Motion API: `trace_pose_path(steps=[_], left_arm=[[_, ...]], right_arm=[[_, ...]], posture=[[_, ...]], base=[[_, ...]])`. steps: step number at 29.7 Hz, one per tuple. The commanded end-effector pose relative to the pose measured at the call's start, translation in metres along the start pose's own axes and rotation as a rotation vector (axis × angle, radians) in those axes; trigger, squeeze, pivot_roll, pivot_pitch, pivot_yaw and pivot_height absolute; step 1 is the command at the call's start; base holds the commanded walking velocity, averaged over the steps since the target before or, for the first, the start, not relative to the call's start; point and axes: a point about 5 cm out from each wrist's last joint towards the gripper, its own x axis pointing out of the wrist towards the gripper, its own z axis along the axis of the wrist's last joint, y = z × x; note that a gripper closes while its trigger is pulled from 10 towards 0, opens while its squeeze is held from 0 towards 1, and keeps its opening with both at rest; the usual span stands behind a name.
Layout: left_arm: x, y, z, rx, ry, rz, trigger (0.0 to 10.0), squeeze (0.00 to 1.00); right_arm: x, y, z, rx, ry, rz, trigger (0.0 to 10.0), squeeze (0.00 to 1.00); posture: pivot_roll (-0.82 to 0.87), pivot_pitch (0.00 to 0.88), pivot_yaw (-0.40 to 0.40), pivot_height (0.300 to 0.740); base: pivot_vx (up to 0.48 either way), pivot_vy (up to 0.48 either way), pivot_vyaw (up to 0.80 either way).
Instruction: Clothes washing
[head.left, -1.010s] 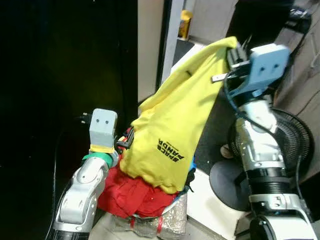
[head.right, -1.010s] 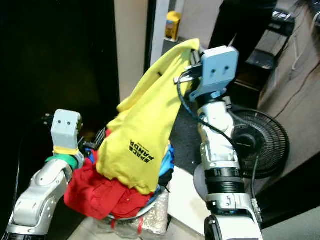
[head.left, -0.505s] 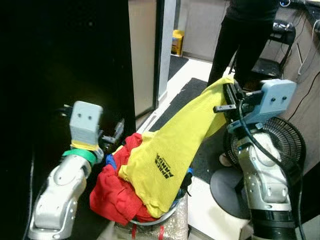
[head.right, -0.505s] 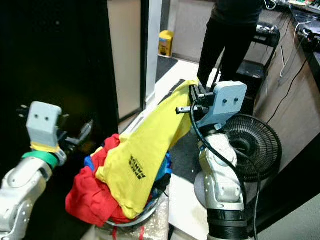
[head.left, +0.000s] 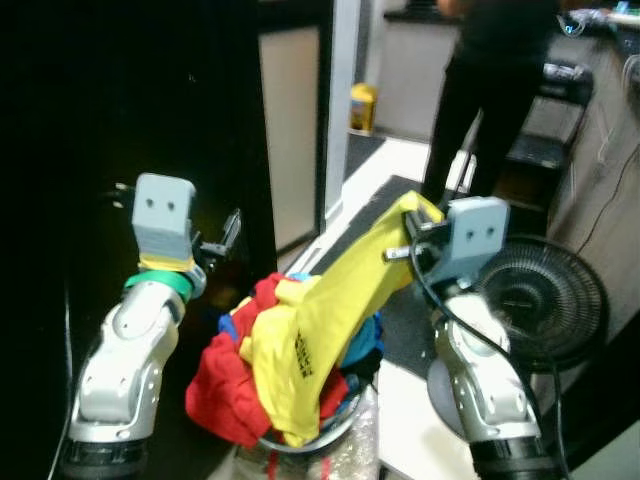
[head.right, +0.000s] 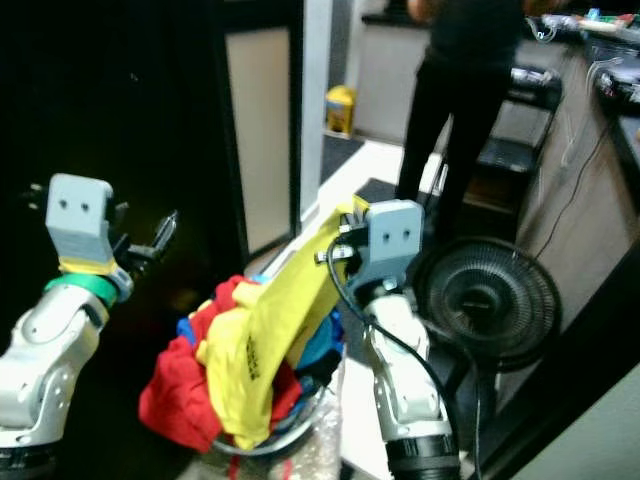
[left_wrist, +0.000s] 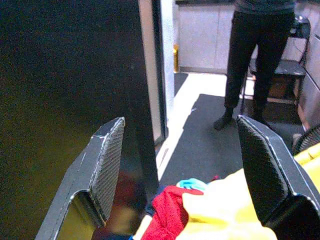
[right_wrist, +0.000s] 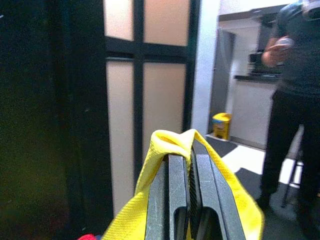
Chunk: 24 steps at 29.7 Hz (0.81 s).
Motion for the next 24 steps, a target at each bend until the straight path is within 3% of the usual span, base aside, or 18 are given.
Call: trace_pose_path(steps=[1, 21, 24], left_arm=[[0.0, 0.0002, -0.0023, -0.001, 0.008, 0.002, 10.0, 0.0], [-0.0012, -0.0034, -0.0095, -0.017, 0.026, 0.025, 10.0, 0.0], [-0.0009, -0.0031, -0.0105, -0.014, 0.029, 0.024, 10.0, 0.0]], right_arm=[[-0.001, 0.0007, -0.0009, 0.0, 0.008, -0.007, 10.0, 0.0], [-0.0017, 0.0075, -0.01, 0.002, 0.023, -0.01, 10.0, 0.0], [0.0004, 0.005, -0.0101, 0.037, 0.028, -0.034, 10.0, 0.0]], posture=[[0.01, 0.043, 0.042, 0.74], [0.02, 0.044, 0.038, 0.74], [0.02, 0.041, 0.038, 0.74]], base=[[0.0, 0.0, 0.0], [0.0, 0.0, 0.0], [0.0, 0.0, -0.27]])
